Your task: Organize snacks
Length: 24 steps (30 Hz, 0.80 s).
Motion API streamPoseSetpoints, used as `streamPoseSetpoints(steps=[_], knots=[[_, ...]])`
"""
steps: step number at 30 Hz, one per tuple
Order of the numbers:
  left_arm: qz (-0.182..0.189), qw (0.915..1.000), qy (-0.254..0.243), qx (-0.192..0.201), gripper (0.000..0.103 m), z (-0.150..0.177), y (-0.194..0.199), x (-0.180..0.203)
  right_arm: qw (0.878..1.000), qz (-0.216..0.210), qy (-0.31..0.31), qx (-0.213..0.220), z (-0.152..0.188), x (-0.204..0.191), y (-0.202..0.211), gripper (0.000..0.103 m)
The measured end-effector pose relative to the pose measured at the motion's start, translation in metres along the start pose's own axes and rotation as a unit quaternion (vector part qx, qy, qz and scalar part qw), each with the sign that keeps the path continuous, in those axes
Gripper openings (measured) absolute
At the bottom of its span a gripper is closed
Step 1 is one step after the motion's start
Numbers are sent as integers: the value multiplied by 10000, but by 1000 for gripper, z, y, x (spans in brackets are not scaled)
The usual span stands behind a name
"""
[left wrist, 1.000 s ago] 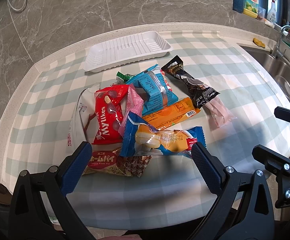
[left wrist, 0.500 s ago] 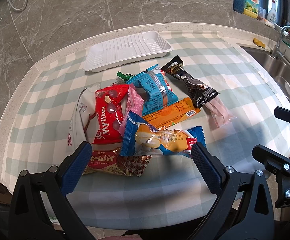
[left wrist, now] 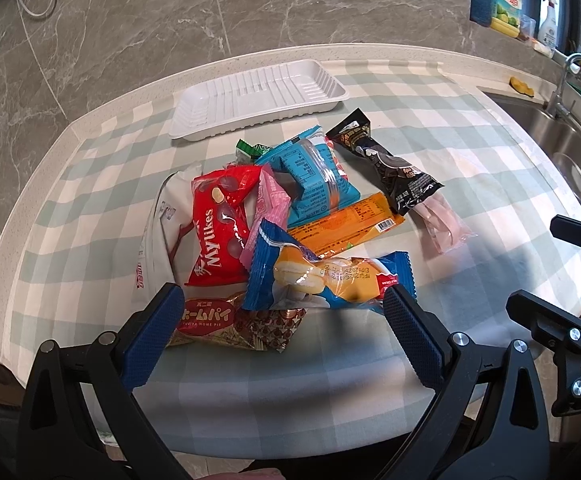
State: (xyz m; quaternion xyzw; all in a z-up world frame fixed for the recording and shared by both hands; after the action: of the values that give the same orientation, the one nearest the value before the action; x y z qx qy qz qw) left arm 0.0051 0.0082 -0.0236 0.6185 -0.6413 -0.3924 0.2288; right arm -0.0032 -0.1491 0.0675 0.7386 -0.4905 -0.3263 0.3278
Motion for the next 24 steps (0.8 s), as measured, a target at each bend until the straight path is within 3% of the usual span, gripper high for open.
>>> streamPoseSetpoints(steps=[24], knots=[[-20, 9999, 75, -92, 101, -3, -7, -4, 10000, -14, -7, -20, 1, 2, -2, 100]])
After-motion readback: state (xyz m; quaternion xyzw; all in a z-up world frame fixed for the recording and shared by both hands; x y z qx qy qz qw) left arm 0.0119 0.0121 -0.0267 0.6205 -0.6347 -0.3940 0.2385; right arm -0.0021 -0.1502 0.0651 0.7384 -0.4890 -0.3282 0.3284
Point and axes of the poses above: each gripper's, at about its wrist camera, not at the fingertips, and y roughly against the way its jaws point, x to its right, z to its underside, the point moved 2 cm from there along -y, roughly the way its jaws point, and after that the axes turned 5 degrees about -z, right-handed, at the moved point
